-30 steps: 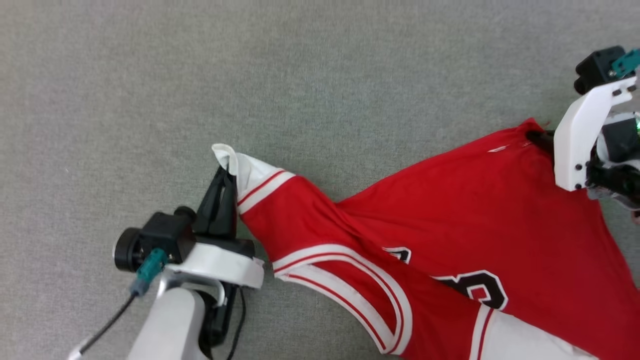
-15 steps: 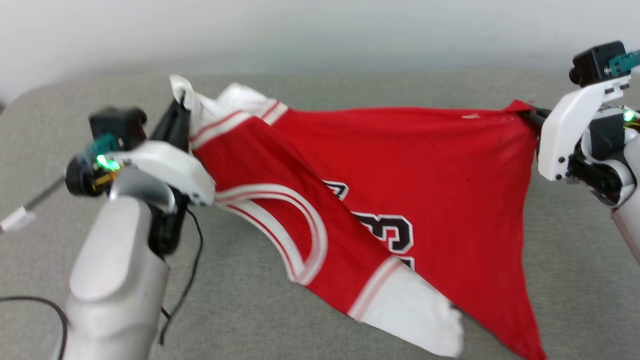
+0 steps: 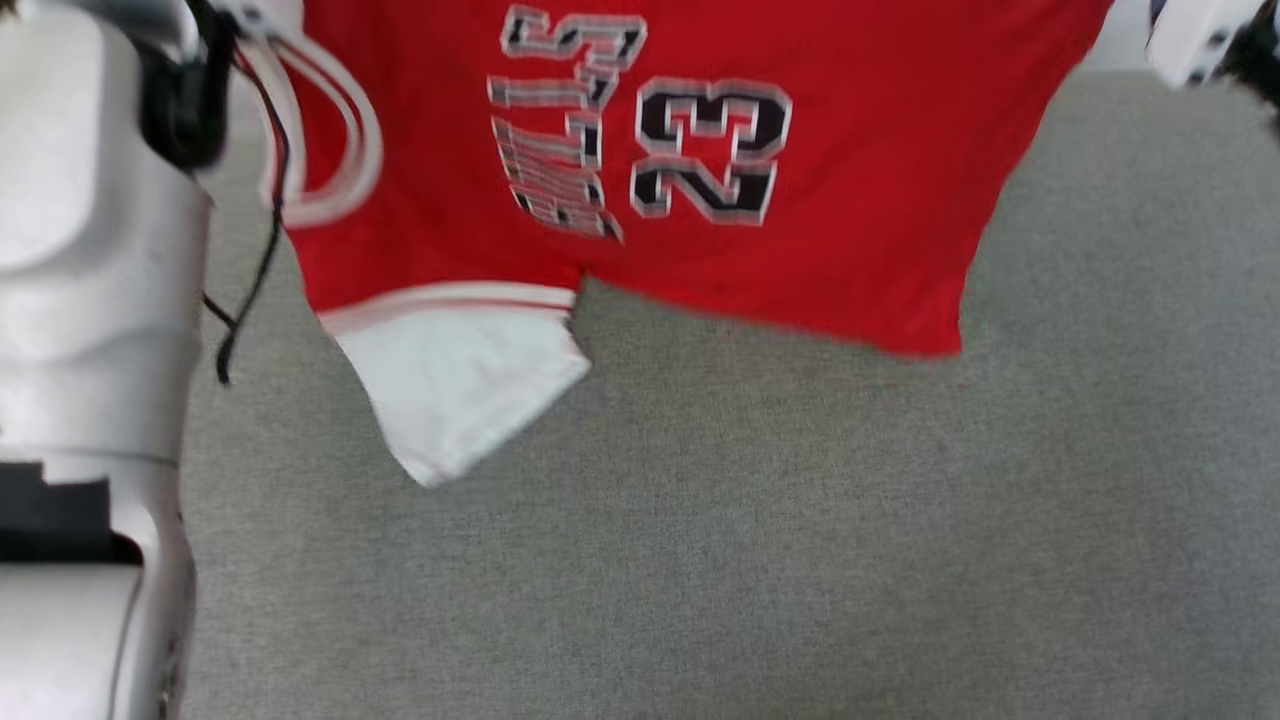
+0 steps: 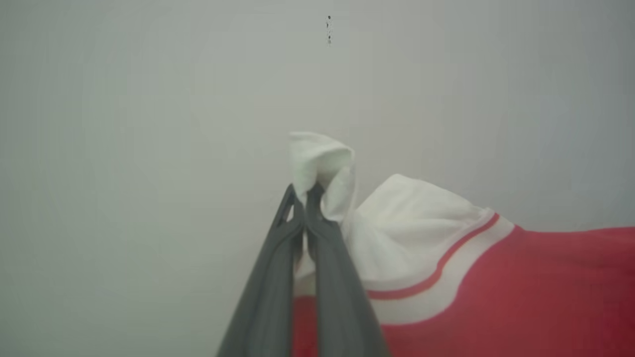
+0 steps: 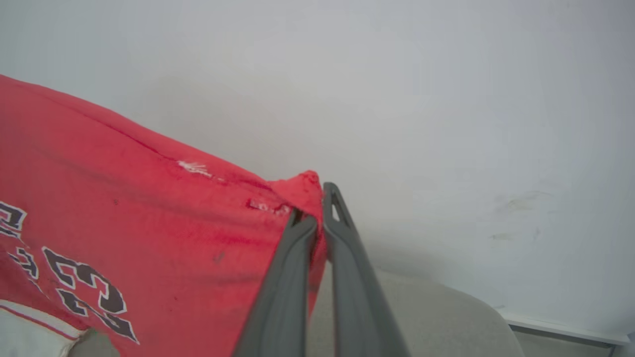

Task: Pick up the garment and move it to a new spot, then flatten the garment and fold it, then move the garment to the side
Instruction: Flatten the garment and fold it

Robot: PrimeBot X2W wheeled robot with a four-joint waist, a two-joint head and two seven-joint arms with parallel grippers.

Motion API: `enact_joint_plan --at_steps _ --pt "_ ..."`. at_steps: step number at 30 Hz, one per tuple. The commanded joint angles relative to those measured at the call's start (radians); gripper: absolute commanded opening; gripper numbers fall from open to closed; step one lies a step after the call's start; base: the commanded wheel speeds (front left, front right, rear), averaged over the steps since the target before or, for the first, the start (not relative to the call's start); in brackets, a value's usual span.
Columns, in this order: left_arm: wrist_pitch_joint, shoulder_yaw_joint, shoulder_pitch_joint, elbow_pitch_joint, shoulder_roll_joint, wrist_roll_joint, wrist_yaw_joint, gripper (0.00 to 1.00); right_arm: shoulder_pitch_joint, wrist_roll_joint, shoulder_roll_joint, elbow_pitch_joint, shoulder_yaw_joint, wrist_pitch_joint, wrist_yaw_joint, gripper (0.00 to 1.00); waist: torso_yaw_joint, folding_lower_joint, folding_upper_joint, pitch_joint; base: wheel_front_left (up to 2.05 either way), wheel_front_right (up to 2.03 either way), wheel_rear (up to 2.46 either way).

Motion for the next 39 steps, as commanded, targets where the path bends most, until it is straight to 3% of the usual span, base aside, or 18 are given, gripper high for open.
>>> enact_joint_plan --at_steps 1,10,19,31,39 --pt "-0.010 0.001 -0.041 0.009 0.012 0.005 0.008 0.00 -0.038 -0.007 -0.001 0.002 -0.008 -0.018 -0.001 0.00 -0.009 0.0001 0.0000 0.051 0.00 0.00 0.00" --pt "-0.048 -0.013 -0.345 0.000 0.051 0.046 0.019 0.00 -0.294 -0.090 -0.024 -0.003 -0.059 -0.149 -0.001 0.00 -0.019 0.0001 0.0000 0.229 0.00 0.00 0.00" --pt "-0.054 -0.028 -0.513 0.008 0.050 0.053 0.017 0.00 -0.451 -0.117 -0.026 0.020 -0.086 -0.218 -0.001 0.00 -0.014 0.0001 0.0000 0.374 0.00 0.00 0.00" --pt "-0.091 -0.037 -0.508 0.040 0.028 0.031 0.016 0.00 -0.497 -0.087 -0.001 0.044 -0.030 -0.281 -0.001 0.00 0.012 0.0001 0.0000 0.498 0.00 0.00 0.00" --pt "-0.126 -0.033 -0.390 0.073 0.007 -0.009 -0.001 0.00 -0.394 -0.029 -0.018 0.029 0.046 -0.300 -0.001 0.00 0.039 0.0001 0.0000 0.475 0.00 0.00 0.00"
